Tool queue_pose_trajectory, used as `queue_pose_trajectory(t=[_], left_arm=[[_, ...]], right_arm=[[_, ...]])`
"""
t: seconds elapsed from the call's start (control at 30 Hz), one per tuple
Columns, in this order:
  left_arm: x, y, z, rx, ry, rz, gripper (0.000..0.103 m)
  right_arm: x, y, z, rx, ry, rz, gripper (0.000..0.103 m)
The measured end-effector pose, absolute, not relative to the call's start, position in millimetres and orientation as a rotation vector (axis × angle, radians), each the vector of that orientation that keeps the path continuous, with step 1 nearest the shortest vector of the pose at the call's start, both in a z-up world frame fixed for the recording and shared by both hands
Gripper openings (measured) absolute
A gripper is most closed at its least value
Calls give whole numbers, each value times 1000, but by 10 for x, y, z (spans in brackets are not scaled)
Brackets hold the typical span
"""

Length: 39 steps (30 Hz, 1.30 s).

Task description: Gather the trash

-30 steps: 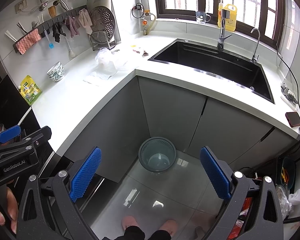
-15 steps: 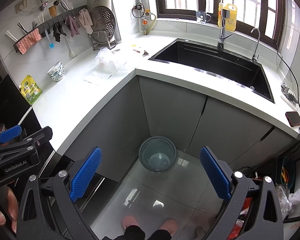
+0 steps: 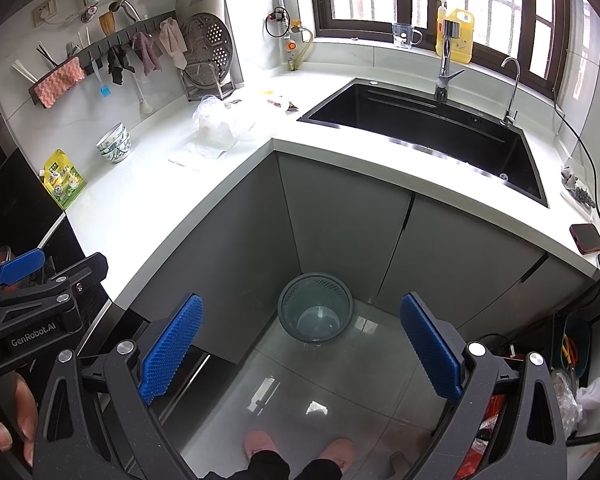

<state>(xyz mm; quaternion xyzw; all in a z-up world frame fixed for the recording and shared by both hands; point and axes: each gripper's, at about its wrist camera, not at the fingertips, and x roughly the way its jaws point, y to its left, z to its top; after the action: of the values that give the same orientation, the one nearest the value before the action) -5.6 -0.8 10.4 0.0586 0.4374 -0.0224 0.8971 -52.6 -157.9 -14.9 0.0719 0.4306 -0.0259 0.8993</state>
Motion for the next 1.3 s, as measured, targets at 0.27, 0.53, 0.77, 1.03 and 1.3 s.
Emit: queue_pose_trajectory(t=[0.27,0.53,0.77,1.03,1.3], left_arm=[[-91,-19,101,119,900,-42,97],[-103,-15,110,117,900,-40,97],[-108,0,122,113,899,-32,97],[-118,-84,131,86,900,-7,97],[-113,-124,97,19,913,71,97]], right_arm=[[-568,-1572,-112,143,883,-50,95],[-563,-1571,-111,145,883,-52,95],[-583,-1588,-60,148,881,-43,95],[-562,-1819,-38,157,865,-7,95],[-459,-2223,-75,186,836,65,95]])
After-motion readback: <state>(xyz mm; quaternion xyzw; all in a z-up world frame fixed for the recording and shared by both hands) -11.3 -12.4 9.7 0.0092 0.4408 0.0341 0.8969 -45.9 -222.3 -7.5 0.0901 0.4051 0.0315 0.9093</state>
